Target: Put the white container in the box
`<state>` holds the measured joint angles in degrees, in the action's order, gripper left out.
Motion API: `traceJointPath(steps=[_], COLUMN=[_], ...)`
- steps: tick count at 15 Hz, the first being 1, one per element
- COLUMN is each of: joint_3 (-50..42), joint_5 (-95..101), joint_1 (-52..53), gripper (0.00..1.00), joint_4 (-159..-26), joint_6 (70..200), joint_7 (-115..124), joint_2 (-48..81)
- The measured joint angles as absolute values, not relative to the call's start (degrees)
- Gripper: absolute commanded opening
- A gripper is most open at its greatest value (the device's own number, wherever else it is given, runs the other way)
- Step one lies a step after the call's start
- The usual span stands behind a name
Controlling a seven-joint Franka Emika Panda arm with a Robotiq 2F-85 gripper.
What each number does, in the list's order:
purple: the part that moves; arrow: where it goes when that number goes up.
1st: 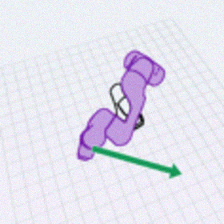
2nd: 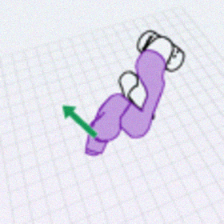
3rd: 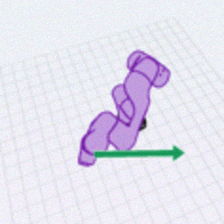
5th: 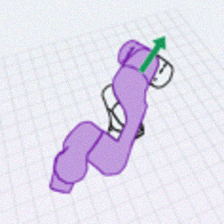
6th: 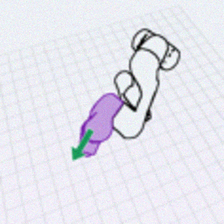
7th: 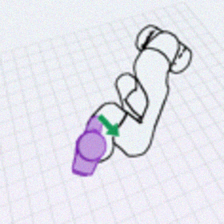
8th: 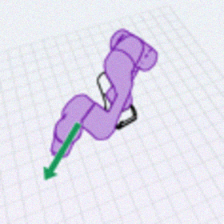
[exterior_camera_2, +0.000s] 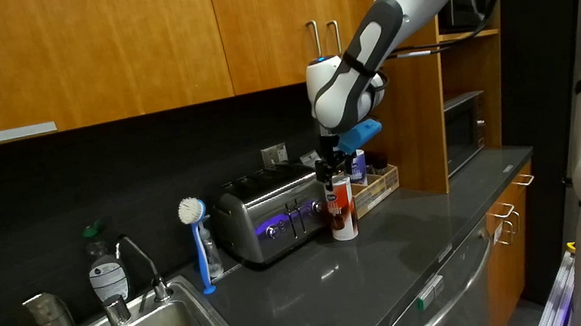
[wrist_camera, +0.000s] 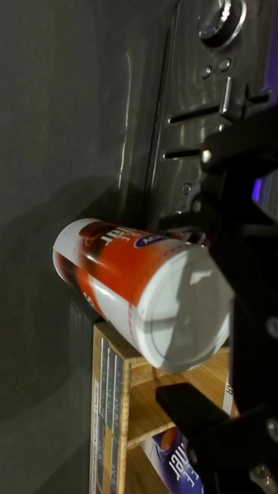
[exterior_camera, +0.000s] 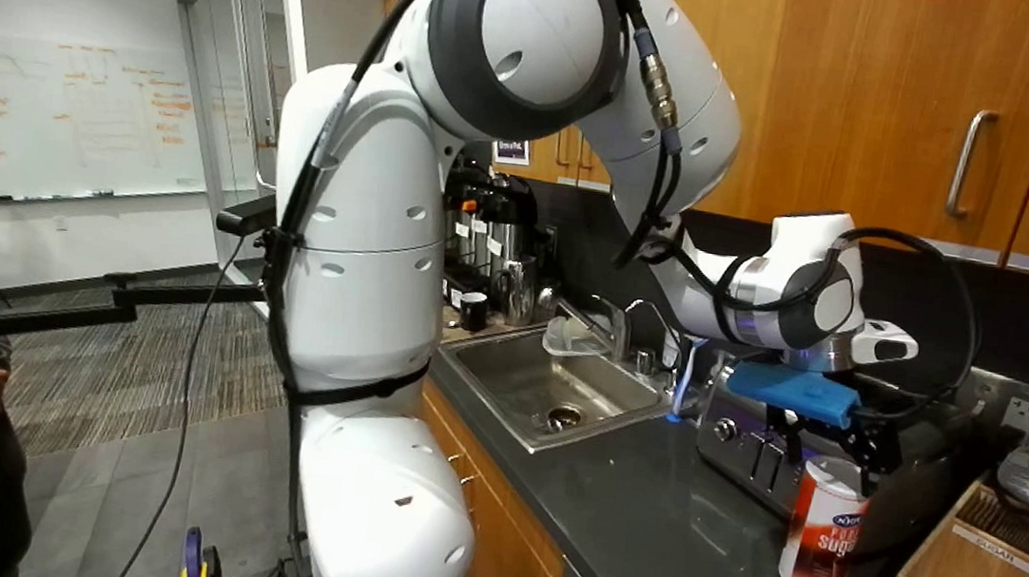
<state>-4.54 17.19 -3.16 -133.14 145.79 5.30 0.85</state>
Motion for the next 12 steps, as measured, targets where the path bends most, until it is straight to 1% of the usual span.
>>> traceJointPath(steps=[4,12], joint_3=[-4.62,-3.19], joint_5=[20.27,19.09], joint_1=[-3.12,-2.61], gripper=[1.00,1.00], joint_4=[-133.70,-134.13], joint_6=[146.05,146.02], joint_7=[7.44,7.32], joint_2=[-0.03,-0.20])
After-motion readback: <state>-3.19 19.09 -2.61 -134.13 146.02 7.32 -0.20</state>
